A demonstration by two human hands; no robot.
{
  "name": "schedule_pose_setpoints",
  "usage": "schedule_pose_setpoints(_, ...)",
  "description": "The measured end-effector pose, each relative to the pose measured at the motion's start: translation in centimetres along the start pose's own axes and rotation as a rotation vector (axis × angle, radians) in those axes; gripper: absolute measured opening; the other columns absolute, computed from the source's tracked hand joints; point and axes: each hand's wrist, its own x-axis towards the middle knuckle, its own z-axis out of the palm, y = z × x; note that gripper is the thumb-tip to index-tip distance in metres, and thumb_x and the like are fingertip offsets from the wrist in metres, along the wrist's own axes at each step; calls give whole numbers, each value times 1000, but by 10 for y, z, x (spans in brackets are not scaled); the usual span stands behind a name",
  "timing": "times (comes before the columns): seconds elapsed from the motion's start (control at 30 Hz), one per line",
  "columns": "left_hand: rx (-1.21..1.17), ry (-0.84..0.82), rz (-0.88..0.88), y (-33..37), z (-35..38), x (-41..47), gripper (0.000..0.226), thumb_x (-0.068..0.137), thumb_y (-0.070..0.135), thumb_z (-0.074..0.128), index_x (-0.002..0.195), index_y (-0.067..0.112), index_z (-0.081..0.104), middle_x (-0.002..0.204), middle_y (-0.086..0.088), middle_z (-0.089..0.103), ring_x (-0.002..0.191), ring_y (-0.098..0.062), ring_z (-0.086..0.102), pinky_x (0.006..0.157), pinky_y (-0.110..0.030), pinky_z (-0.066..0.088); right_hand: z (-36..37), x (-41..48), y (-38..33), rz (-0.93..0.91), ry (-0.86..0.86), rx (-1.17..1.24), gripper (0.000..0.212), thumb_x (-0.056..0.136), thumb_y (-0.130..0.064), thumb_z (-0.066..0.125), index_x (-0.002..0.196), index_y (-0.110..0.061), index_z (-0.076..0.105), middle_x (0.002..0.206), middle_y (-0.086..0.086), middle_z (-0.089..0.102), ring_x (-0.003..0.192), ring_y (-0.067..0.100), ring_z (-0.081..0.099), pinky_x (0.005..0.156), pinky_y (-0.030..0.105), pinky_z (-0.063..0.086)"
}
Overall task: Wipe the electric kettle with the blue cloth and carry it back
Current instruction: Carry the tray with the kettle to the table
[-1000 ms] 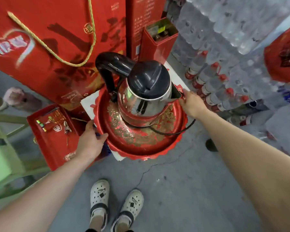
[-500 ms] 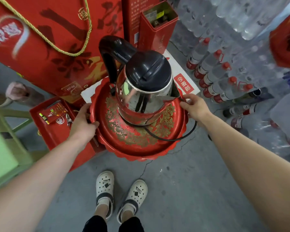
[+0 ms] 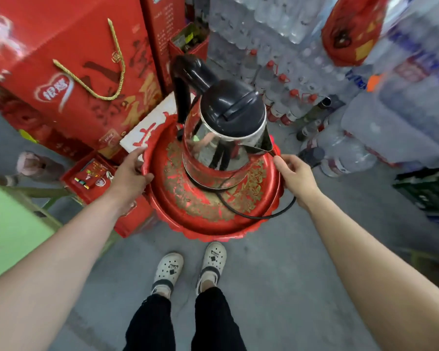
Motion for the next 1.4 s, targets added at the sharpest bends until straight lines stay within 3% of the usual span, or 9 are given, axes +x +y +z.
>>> schedule_pose_setpoints(0.1, 42, -97, 42, 22, -6, -31, 66, 87, -18, 49, 139, 22, 42, 85, 1, 50, 67, -11, 52, 47, -13, 47, -17, -60, 9, 47, 117, 73, 45, 87, -62, 57, 113, -27, 69, 103, -2, 74, 100, 25, 72, 93, 50, 59)
schedule_pose_setpoints(0.23, 139, -229, 112, 49, -8, -70, 70, 89, -14, 52, 144, 26, 38, 111, -9, 51, 75, -16, 54, 51, -19, 45, -40, -135, 29, 80, 289, 134, 27, 93, -46, 61, 108, -25, 70, 99, 1, 74, 100, 28, 71, 93, 53, 57)
schedule_pose_setpoints(0.3, 206, -275, 162, 62, -6, -90, 65, 88, -13, 53, 140, 25, 41, 105, -5, 49, 76, -18, 53, 49, -19, 44, -48, -175, 38, 107, 365, 170, 21, 94, -41, 63, 106, -26, 70, 99, 1, 73, 99, 26, 71, 92, 50, 58)
schedule_pose_setpoints(0.43, 312, -421, 222, 88, 10, -128, 64, 90, -9, 54, 142, 26, 40, 114, -9, 51, 86, -22, 60, 60, -30, 48, -63, -250, 67, 204, 500, 267, 21, 94, -32, 64, 110, -19, 70, 104, 2, 73, 100, 23, 70, 78, 35, 56)
schedule_pose_setpoints(0.57, 377, -574, 285, 107, 46, -161, 70, 87, -12, 55, 143, 27, 40, 122, -14, 54, 99, -29, 63, 74, -45, 57, -79, -313, 105, 293, 630, 362, 23, 94, -29, 65, 113, -15, 70, 111, 3, 72, 103, 22, 68, 87, 36, 55)
schedule_pose_setpoints(0.73, 421, -772, 351, 120, 118, -210, 68, 86, -16, 53, 139, 25, 43, 115, -8, 57, 88, -22, 61, 60, -31, 48, -110, -381, 160, 374, 786, 454, 20, 94, -28, 66, 110, -16, 68, 112, 4, 71, 101, 21, 67, 82, 34, 54)
schedule_pose_setpoints(1.03, 547, -1014, 482, 112, 292, -332, 67, 82, -21, 52, 133, 22, 47, 83, -4, 55, 67, -15, 54, 46, -15, 48, -197, -491, 288, 508, 1007, 556, 11, 90, -28, 68, 100, -22, 68, 105, 2, 73, 101, 23, 69, 94, 47, 57)
schedule_pose_setpoints(1.27, 599, -1137, 509, 95, 430, -432, 68, 82, -20, 52, 137, 21, 45, 102, -11, 62, 71, -19, 59, 47, -20, 51, -281, -553, 389, 572, 1123, 589, 17, 91, -23, 69, 105, -14, 70, 108, 9, 73, 100, 27, 68, 92, 46, 57)
schedule_pose_setpoints(1.4, 637, -1178, 546, 89, 505, -483, 66, 83, -18, 52, 136, 21, 46, 93, -8, 58, 69, -20, 59, 51, -31, 52, -326, -573, 442, 616, 1179, 670, 16, 91, -21, 70, 105, -14, 70, 107, 8, 72, 103, 28, 69, 93, 47, 57)
